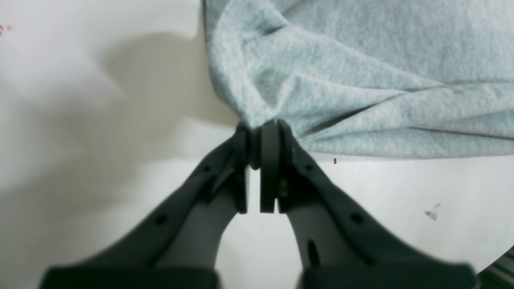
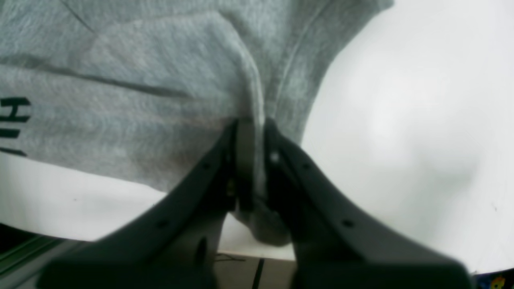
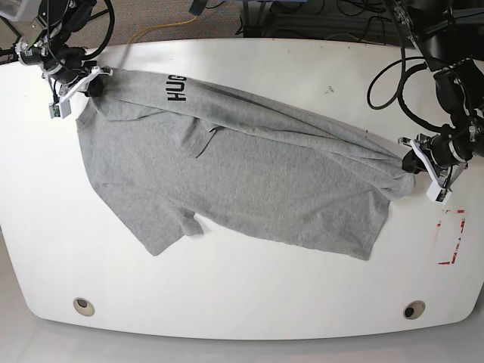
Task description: Fold the T-shirt properly
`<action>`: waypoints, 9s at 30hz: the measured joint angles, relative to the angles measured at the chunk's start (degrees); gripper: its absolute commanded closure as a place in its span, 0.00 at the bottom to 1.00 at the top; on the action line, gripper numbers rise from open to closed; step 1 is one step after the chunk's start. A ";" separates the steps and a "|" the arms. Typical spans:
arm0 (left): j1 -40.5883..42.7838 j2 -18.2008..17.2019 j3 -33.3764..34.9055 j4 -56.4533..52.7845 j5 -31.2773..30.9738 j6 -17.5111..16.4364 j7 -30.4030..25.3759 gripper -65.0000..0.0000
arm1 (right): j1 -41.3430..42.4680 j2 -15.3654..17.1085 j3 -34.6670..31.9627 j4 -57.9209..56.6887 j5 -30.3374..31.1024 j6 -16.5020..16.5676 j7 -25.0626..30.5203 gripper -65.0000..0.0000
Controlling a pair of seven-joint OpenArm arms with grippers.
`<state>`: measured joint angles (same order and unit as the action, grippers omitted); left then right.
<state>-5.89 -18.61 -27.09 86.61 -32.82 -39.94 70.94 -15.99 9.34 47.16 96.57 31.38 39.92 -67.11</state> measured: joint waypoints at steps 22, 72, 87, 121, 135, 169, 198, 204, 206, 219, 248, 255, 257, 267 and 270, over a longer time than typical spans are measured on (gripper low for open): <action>-0.02 -0.37 4.02 0.66 0.22 0.00 0.11 0.49 | 0.00 -0.11 0.00 0.00 0.00 0.00 -0.02 0.95; -4.59 -1.25 1.03 -13.20 6.03 0.00 -5.05 0.84 | 0.79 -0.11 -2.93 -0.07 -0.04 -0.02 -0.02 0.95; -4.59 -2.64 0.94 -13.25 6.05 0.00 -5.07 0.38 | 0.76 -0.11 -2.93 -0.07 -0.04 0.00 -0.02 0.95; -5.40 -1.25 1.11 -19.52 6.03 0.00 -8.63 0.83 | 0.61 -0.11 -2.97 -0.04 -0.02 0.00 -0.02 0.95; -4.70 -1.29 1.11 -10.60 5.81 0.02 -7.56 0.98 | 0.68 -0.11 -2.99 -0.04 -0.02 0.00 -0.02 0.95; -8.81 1.31 1.14 -9.09 6.05 0.00 -4.57 1.00 | 0.66 -0.11 -3.02 -0.04 0.00 -0.02 0.00 0.95; -16.85 0.98 0.96 -29.38 13.97 0.02 -23.43 0.64 | 0.68 0.04 -2.99 -0.07 -0.02 0.00 -0.02 0.95; -18.56 0.98 0.96 -30.23 13.94 0.02 -23.47 0.27 | 0.63 0.04 -2.97 -0.07 -0.02 0.00 -0.02 0.95; -18.56 0.96 0.96 -30.03 13.70 0.02 -23.69 0.26 | 0.66 0.02 -2.97 -0.07 -0.02 -0.02 -0.02 0.94; -10.21 -2.86 5.09 -17.86 13.79 0.20 -19.76 0.26 | 0.83 0.20 -2.91 0.00 0.24 -0.02 0.00 0.94; -4.11 -1.60 13.97 -17.79 13.94 0.00 -25.97 0.44 | 1.90 0.17 -2.89 0.00 0.13 -0.02 -0.02 0.94; -1.88 -2.89 13.79 -17.79 13.27 0.00 -26.88 0.77 | 1.90 0.17 -2.86 0.00 -0.02 -0.02 -0.02 0.94; -1.86 -3.28 13.64 -17.79 13.64 0.00 -26.73 0.86 | 1.92 0.15 -2.86 0.00 -0.02 0.00 -0.02 0.94; 1.25 -3.30 12.61 -16.13 16.46 0.00 -28.30 0.88 | 1.90 0.17 -2.86 0.00 0.15 0.00 -0.04 0.94; 3.91 -2.84 9.07 -14.32 16.33 -0.39 -26.58 0.88 | 1.90 0.42 -2.86 0.00 0.09 0.00 -0.04 0.94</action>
<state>-1.98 -21.45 -18.02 72.29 -16.49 -40.34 44.36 -14.09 9.76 44.29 96.57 31.46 39.92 -67.16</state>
